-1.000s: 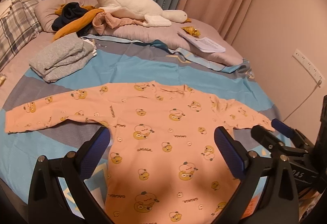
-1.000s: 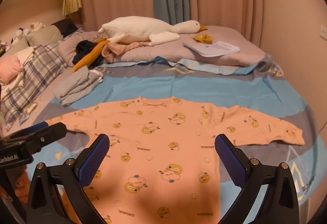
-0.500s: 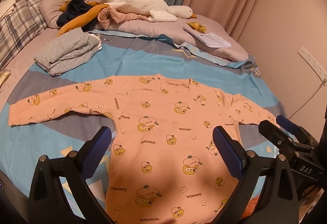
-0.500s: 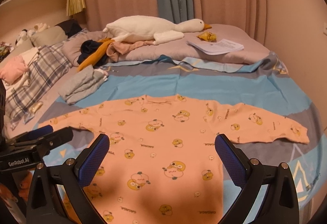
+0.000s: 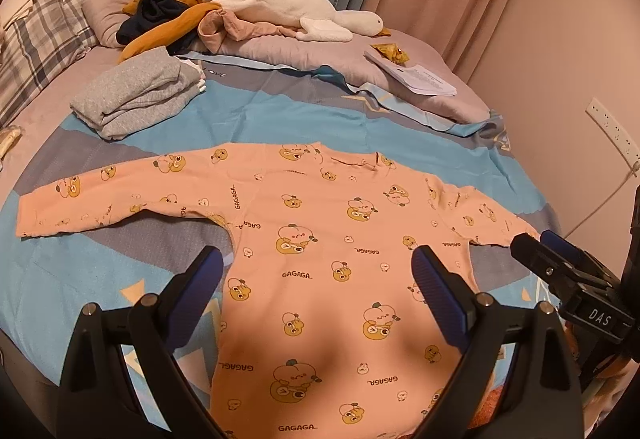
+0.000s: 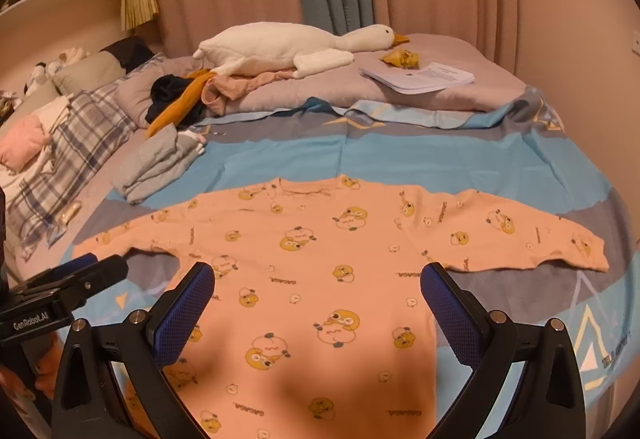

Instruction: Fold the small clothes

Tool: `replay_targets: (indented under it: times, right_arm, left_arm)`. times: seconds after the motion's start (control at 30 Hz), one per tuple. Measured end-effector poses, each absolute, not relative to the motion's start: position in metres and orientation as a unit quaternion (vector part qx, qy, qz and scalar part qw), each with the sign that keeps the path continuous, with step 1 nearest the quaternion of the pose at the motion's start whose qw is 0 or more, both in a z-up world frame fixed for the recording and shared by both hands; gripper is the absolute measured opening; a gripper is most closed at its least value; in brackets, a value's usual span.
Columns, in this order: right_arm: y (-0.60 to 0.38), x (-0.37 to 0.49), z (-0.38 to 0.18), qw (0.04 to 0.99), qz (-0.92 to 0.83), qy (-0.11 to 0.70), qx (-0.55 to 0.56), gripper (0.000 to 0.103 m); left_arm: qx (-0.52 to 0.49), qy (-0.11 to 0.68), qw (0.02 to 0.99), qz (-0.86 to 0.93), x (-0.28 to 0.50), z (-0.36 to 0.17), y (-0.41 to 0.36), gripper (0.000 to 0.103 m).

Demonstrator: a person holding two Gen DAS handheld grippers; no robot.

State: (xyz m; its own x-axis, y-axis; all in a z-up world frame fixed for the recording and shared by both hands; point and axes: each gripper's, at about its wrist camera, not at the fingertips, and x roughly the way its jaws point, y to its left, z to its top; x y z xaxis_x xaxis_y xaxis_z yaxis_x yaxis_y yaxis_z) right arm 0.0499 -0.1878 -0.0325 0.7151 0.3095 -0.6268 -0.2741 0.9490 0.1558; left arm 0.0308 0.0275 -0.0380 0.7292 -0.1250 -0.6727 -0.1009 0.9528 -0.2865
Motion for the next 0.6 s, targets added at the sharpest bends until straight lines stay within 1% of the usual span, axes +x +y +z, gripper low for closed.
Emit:
replay_targets:
  times: [0.23, 0.6]
  right_arm:
    - [-0.1873, 0.0494, -0.0322, 0.926, 0.156, 0.342, 0.028, 0.102]
    - [-0.1896, 0.0496, -0.0312, 0.925, 0.153, 0.346, 0.034, 0.102]
  left_arm:
    - [-0.150, 0.369, 0.917, -0.009, 0.0287, -0.0381, 0.0235, 0.099]
    - [-0.152, 0.373, 0.915, -0.008, 0.0290, -0.0381, 0.0242, 0.099]
